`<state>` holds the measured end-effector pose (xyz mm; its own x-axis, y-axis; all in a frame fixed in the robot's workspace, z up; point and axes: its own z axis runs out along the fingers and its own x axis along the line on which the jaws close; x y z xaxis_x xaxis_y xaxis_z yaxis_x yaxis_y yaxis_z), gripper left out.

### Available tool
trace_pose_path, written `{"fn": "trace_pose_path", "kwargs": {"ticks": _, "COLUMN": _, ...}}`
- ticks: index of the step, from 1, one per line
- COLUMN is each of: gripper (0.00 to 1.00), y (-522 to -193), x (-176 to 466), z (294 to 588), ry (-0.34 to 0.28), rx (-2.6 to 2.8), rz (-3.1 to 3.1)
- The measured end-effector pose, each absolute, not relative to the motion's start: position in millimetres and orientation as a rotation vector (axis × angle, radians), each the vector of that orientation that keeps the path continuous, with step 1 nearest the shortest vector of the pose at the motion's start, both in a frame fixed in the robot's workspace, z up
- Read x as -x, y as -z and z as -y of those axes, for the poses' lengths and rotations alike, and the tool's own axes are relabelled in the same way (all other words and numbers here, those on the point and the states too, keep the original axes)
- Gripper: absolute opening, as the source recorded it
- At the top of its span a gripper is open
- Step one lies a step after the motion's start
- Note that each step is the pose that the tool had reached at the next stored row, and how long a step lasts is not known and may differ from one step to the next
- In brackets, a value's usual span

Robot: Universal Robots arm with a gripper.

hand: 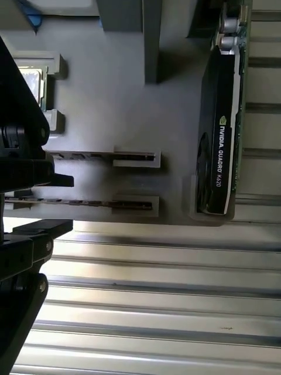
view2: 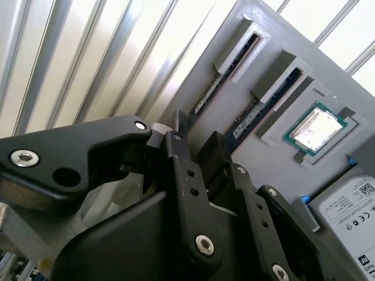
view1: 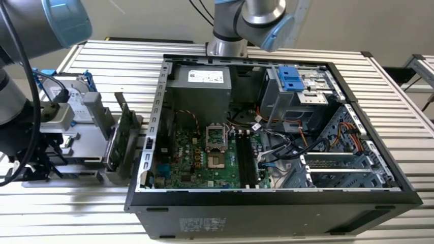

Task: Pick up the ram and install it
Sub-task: 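Pick up the ram and move it above insertion slot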

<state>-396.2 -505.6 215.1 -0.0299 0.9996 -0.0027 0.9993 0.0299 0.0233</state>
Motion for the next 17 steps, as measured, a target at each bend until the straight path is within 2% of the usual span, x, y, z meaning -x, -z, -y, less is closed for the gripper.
{"fn": "trace_pose_path", "kwargs": {"ticks": 17, "gripper": 1.00, "y": -204, "x": 396, "z": 504, "ry": -0.006, "rx": -2.135, "rz": -2.286}}
